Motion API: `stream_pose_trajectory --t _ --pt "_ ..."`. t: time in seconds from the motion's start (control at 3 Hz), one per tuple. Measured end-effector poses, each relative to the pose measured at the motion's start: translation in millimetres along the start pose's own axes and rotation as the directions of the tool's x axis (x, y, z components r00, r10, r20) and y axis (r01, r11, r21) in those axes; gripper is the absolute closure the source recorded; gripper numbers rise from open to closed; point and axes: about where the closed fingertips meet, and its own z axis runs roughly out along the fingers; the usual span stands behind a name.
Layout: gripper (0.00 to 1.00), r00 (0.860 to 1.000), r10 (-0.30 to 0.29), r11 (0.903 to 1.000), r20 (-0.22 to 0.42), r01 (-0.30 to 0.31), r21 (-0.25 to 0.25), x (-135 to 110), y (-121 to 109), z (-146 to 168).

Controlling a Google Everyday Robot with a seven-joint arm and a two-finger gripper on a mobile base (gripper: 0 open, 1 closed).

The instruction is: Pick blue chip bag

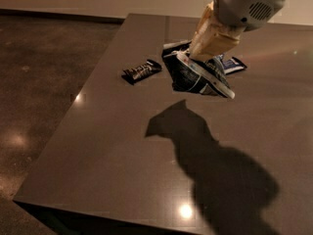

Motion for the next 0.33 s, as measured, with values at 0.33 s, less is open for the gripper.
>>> stream_pose_trajectory --t 0.33 --pt "1.00 1.000 0.000 1.0000 0.000 0.000 0.000 0.0 0.0 0.0"
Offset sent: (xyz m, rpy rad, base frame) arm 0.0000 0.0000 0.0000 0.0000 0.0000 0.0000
